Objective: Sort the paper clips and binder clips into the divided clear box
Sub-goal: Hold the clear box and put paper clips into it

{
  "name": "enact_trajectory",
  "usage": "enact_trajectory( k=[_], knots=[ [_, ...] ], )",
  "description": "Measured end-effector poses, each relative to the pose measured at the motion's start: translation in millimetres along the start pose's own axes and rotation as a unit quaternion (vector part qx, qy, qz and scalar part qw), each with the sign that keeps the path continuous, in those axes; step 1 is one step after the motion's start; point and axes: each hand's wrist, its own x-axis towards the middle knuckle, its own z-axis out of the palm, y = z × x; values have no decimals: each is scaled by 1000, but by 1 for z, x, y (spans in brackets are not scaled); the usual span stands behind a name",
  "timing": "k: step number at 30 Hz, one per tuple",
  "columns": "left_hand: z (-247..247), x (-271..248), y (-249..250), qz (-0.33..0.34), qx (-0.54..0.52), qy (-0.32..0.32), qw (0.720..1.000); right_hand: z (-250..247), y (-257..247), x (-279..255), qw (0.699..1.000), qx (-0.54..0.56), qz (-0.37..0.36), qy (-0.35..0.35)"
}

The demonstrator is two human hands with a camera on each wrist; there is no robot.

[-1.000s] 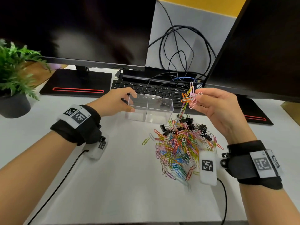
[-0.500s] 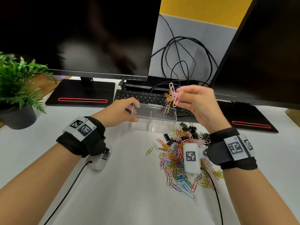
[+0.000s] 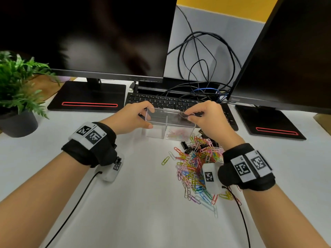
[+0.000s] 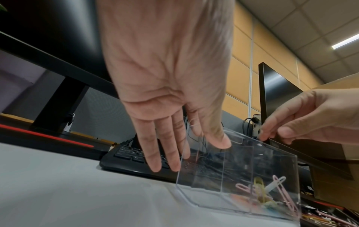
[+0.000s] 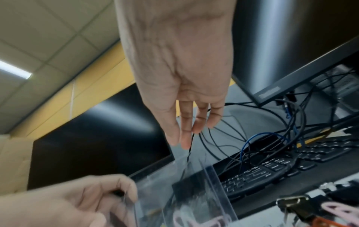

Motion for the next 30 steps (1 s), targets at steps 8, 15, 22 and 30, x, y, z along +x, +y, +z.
enact_trajectory(
  k=[8,15,22,30],
  knots=[
    [0,1,0,-1,5,2,1000,-44,48,-41,992,1,118,48],
    [1,-1,3,-17,0,4,1000,-61,81,-63,974,-64,213,-35],
    [1,-1,4,-21,7,10,1000,-44,56,-66,949,-109,199,-216],
    [0,-1,4,-22,13,9,1000,-26,47,-66,940,-151,189,-239]
  ],
)
